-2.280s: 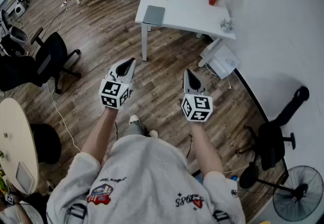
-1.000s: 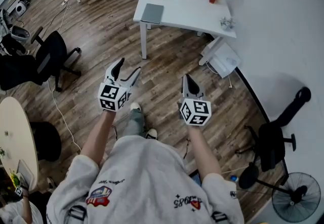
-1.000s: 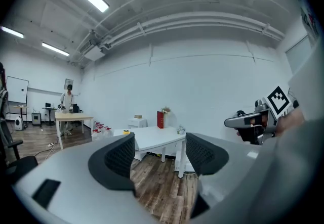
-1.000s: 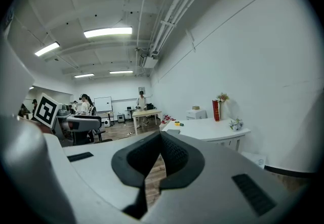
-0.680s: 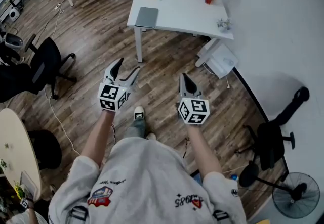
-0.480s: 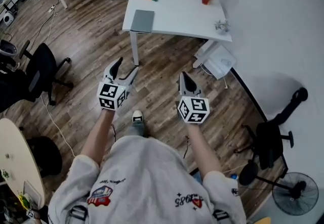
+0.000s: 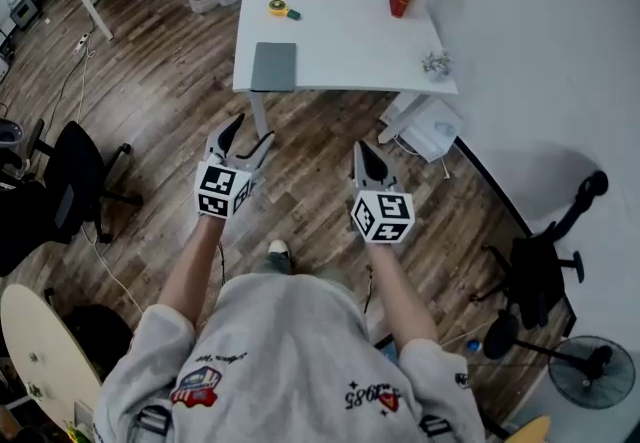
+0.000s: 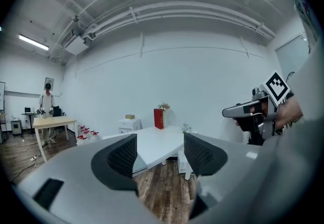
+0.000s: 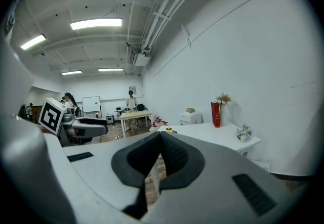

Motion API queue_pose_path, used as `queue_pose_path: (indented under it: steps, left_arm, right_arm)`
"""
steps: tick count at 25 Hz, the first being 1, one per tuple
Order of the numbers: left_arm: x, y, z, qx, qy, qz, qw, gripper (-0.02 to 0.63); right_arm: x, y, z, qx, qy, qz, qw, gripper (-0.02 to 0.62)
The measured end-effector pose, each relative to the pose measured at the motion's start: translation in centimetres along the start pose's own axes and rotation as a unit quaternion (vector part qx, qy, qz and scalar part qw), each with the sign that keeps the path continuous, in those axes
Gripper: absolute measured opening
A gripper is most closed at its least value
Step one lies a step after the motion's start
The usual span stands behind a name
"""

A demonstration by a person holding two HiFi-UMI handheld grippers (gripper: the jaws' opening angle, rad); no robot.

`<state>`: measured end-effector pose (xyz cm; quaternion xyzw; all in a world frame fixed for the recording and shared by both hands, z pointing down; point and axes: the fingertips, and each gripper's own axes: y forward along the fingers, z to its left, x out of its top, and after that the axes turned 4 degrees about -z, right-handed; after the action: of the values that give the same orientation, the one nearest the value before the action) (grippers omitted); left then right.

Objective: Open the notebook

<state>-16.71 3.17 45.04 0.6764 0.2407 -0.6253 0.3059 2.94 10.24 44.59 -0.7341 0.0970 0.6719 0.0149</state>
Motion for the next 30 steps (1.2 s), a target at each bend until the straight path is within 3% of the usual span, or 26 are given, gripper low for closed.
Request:
queue_pose_path:
  steps: [12,18,30]
  left_arm:
    - [-1.4,6.5,4.9,-0.015,0.009,0.021,0.9996,0.279]
    - [-1.7,11.8,6.2,-0.013,0.015,0.030,0.9993,0.278]
    - [-1.5,23.4,10.2,0.044,0.026,0.055,0.9972,0.272]
  right_arm:
    - [-0.7,7.4,-2.5,-0.014,0.015,0.013,1.000,0.000]
    - [-0.7,12.4,-5.7,-0.004,0.014,0.017,1.000,0.000]
    - [2.8,25.7,-14.0,0.061,0.020,0.008,0.998,0.000]
